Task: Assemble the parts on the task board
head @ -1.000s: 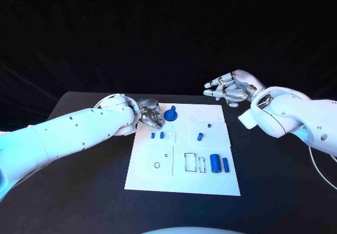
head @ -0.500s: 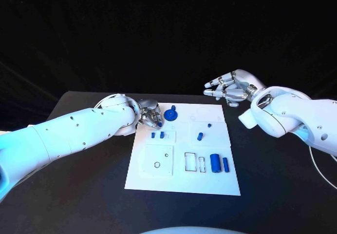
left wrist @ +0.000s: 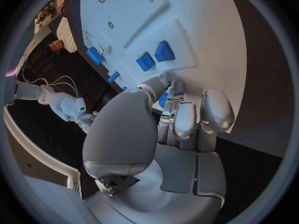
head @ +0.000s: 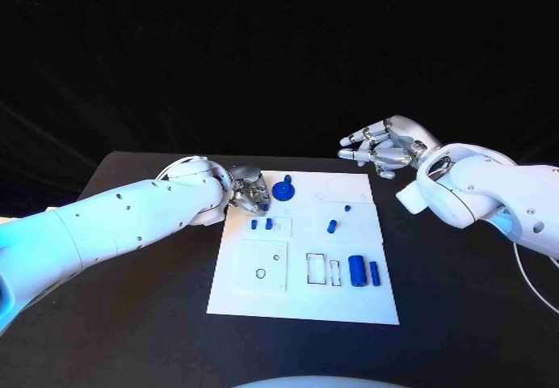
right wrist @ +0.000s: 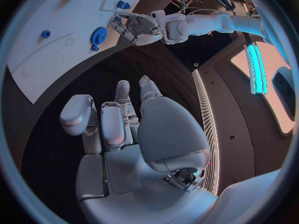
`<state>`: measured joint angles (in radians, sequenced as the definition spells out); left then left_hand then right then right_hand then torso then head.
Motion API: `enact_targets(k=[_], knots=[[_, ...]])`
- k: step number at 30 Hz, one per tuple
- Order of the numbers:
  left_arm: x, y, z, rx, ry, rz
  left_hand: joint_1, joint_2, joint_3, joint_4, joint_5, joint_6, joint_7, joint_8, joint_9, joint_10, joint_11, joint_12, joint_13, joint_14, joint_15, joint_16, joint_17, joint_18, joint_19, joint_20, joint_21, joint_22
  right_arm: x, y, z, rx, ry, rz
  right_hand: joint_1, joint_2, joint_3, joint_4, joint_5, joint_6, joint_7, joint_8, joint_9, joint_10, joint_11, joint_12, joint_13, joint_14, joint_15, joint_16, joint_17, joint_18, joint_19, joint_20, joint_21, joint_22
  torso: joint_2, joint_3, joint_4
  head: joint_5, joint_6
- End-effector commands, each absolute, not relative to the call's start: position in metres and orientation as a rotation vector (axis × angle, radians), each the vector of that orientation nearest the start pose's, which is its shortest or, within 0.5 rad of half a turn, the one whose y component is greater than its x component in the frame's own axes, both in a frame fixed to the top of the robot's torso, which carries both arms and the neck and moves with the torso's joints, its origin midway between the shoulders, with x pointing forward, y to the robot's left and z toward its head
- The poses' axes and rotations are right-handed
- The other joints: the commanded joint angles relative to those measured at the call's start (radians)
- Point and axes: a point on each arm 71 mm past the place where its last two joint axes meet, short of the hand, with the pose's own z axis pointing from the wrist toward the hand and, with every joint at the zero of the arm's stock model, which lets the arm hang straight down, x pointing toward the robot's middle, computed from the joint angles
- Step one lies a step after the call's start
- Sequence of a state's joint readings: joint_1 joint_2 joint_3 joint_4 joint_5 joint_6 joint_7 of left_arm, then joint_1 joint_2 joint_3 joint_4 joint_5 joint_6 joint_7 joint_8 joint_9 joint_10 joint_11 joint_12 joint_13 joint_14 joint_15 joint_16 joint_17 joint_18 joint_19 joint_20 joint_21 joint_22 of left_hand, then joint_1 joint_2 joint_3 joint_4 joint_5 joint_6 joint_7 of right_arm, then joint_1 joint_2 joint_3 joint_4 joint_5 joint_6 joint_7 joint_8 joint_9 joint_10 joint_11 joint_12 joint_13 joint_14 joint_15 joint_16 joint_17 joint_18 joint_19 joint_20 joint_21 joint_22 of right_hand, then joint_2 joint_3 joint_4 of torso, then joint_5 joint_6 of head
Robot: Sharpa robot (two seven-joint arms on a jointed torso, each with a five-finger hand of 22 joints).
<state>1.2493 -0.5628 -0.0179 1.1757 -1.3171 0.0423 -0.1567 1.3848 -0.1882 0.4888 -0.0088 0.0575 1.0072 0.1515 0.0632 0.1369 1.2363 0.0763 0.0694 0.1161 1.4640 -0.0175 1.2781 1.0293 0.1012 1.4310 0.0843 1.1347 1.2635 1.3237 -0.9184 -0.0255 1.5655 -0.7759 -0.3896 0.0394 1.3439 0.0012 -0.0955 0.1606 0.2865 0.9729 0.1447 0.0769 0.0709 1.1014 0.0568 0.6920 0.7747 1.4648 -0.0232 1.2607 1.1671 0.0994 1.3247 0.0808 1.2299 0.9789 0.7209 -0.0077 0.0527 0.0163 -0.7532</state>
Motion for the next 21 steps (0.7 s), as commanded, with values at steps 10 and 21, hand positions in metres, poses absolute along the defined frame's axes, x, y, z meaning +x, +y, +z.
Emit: enact_targets(k=[10,21], knots=[[0.549,0.177,-0.193,0.035,1.970,-0.614,0.013,0.011,0.024,-0.017,-0.001,0.013,-0.002,0.010,-0.005,-0.011,0.002,-0.001,-0.002,0.009,0.009,-0.003,-0.013,-0.004,-0.007,0.007,-0.023,-0.013,0.502,-0.235,-0.125,0.220,1.691,0.836,0.134,0.030,0.030,-0.041,-0.051,0.035,0.006,0.021,0.003,-0.056,0.008,-0.256,-0.226,-0.005,0.005,-0.128,-0.112,0.035,-0.039,0.002,-0.091,-0.121,-0.001,-0.0004,-0.0005,-0.006,0.004],[0.540,0.223,-0.160,-0.603,1.666,-1.107,0.044,0.026,0.092,-0.067,-0.001,0.060,0.013,0.022,-0.018,-0.011,0.013,0.018,-0.001,-0.170,0.014,-0.257,-0.392,0.073,-0.209,0.010,-0.435,-0.269,0.494,-0.228,-0.149,-0.230,1.685,0.506,0.191,0.003,0.123,-0.070,-0.101,0.124,-0.020,0.022,0.001,0.028,0.002,-0.491,-0.475,0.019,0.002,-0.133,-0.098,0.024,0.003,0.001,-0.064,-0.075,-0.001,-0.0014,0.0002,-0.019,0.022]])
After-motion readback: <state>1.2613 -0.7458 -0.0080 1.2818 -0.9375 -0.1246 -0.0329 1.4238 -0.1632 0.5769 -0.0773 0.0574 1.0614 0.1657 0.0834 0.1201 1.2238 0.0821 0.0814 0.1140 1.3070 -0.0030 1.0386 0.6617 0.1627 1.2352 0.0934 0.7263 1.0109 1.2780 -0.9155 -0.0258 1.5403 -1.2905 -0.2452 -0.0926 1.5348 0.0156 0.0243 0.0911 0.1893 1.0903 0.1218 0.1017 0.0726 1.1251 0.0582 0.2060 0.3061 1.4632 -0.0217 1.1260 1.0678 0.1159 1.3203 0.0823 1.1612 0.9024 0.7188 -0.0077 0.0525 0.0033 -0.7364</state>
